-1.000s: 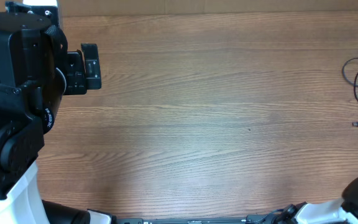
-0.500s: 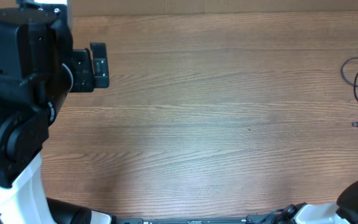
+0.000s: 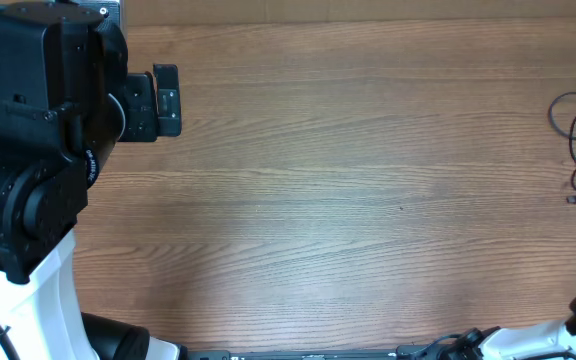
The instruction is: Untangle cables
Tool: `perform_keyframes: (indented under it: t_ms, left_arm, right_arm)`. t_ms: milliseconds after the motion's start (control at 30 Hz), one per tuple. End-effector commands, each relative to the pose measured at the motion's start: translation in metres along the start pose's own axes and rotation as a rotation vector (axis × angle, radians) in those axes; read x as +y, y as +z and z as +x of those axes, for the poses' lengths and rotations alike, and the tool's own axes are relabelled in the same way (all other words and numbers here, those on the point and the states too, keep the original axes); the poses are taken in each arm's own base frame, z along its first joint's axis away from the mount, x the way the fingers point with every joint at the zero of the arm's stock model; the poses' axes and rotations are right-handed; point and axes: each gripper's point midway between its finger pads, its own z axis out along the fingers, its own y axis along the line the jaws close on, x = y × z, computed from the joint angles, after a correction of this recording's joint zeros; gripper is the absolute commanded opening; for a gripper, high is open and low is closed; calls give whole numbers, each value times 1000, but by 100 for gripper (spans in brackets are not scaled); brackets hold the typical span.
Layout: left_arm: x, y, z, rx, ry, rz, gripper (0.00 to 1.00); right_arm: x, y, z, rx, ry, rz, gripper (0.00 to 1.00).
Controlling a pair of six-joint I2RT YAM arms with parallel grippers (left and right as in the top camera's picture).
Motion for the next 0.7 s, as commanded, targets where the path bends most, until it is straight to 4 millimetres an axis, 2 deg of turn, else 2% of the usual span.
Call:
perform_keyframes:
  t_ms: [0,167,300,500,567,667]
  left_arm:
    - [0,-1,-1,-2,16,4,100]
    - [0,-1,-1,-2,16,4,100]
    - [0,-1,-1,-2,16,4,100]
    - [0,-1,0,-2,16,4,100]
    - [0,-1,-1,-2,16,5,100]
    - [0,-1,-1,-2,15,5,100]
  right_arm:
    - [-42,4,29,45,136,50,4]
    - [-97,11,82,115,277,138,4]
    - [-124,21,136,178,406,179,4]
    - [-128,43,223,273,455,179,4]
    - [-124,49,241,282,453,171,4]
    - [-116,57,256,285,440,154,4]
